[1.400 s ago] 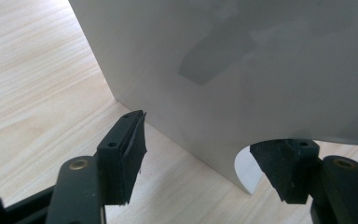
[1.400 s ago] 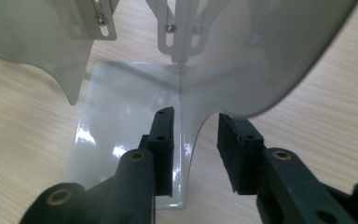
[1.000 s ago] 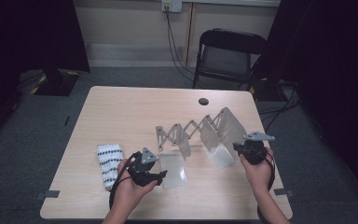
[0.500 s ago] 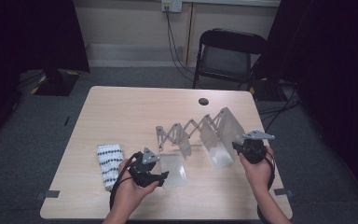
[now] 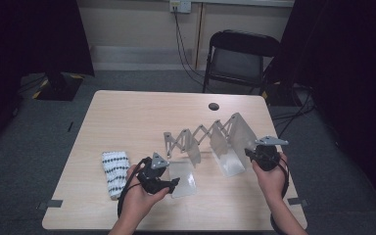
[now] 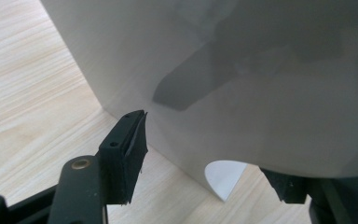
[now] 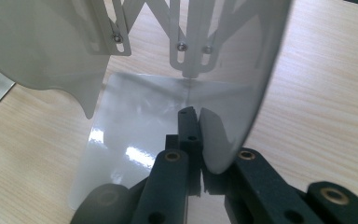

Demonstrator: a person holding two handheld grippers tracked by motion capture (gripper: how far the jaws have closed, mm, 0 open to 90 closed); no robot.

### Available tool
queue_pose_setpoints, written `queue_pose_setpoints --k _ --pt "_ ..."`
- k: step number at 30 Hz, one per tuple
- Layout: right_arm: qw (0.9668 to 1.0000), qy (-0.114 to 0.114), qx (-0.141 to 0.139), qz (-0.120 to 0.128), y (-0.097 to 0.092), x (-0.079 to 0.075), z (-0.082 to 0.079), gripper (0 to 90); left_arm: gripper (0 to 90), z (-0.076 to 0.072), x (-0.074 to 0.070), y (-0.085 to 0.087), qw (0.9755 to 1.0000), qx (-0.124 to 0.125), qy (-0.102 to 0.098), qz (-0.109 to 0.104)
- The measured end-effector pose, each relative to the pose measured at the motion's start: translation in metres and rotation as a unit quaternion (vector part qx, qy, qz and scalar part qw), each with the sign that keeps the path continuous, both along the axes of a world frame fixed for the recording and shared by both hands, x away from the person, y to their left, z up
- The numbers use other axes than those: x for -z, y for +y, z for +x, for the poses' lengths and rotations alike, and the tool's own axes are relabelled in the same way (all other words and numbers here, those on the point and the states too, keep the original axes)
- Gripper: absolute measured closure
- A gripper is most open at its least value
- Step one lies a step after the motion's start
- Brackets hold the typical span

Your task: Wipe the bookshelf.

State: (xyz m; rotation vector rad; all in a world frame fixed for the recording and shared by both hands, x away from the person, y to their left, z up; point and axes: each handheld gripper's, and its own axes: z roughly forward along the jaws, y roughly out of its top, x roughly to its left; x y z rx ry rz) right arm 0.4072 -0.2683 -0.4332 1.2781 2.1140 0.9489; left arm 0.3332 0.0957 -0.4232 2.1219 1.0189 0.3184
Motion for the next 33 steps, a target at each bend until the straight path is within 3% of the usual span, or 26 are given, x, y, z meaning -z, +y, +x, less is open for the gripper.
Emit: queue_pose_setpoints --k 7,8,14,17,19,20,22,29,33 --pt "0.9999 0.002 0.007 0.011 -0.002 0.0 0.0 89.0 44.3 0.0 -0.003 0.002 0.9999 -0.008 0.009 -0.003" --pt "0.9999 0.002 0.008 0.012 -0.002 0.001 0.0 89.2 45.7 0.0 -0.004 0.004 0.9999 -0.007 0.008 0.004" --pt "0.9999 0.002 0.012 0.012 -0.001 0.0 -0.001 89.6 57.9 0.0 -0.008 0.009 0.9994 -0.032 0.011 0.01" --pt "0.9998 -0.002 0.015 0.011 0.001 0.0 -0.003 89.7 66.2 0.0 -0.01 0.013 0.9981 -0.053 0.019 0.025" --pt "0.9997 -0.004 0.018 0.013 0.001 0.0 -0.004 89.7 73.1 0.0 -0.013 0.017 0.9961 -0.069 0.008 0.054" --pt "0.9997 -0.005 0.019 0.014 0.001 0.0 -0.004 89.7 76.8 0.001 -0.013 0.019 0.9955 -0.074 0.008 0.058" --pt "0.9997 -0.006 0.02 0.013 0.001 0.0 -0.005 89.7 79.5 0.003 -0.014 0.025 0.995 -0.081 0.017 0.057" --pt "0.9997 -0.006 0.017 0.013 0.0 0.0 -0.015 89.7 88.3 0.015 -0.011 0.044 0.9917 -0.114 -0.002 0.06" --pt "0.9997 -0.011 0.013 0.014 0.0 0.001 -0.022 89.7 89.9 0.025 -0.01 0.054 0.9911 -0.121 -0.001 0.055"
